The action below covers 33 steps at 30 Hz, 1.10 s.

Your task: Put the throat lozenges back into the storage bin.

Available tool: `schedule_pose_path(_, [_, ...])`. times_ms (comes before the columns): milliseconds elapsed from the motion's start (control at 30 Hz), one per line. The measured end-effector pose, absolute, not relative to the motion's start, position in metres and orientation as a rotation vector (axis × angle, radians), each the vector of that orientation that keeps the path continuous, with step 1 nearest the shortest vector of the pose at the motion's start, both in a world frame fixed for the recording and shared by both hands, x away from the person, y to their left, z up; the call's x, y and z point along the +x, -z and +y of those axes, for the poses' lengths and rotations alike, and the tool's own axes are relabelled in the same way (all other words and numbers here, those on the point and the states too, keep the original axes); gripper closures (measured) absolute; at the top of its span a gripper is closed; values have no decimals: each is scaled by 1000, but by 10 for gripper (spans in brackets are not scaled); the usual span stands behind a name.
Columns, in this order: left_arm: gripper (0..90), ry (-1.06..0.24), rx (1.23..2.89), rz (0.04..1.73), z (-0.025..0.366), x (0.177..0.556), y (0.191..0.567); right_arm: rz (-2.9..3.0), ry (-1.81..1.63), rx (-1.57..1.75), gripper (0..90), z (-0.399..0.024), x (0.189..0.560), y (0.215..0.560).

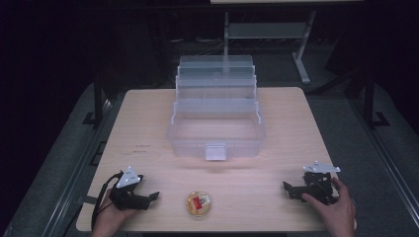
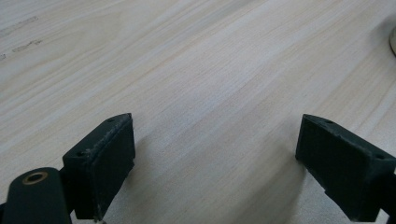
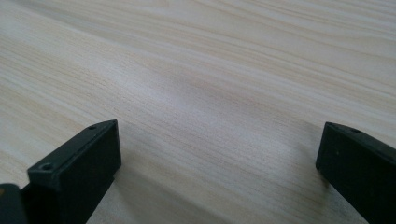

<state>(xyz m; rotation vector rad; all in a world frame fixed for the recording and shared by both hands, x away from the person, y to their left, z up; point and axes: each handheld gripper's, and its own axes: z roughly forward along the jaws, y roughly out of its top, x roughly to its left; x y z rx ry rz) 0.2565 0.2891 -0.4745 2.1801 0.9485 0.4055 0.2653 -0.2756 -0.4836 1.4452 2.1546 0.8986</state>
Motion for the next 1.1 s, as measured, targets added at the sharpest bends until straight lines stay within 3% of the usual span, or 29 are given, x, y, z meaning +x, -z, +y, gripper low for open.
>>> schedule_pose_path(1100, [125,-356,2221,895,288,255,462,2157,-899,1444,0,-275,266,484])
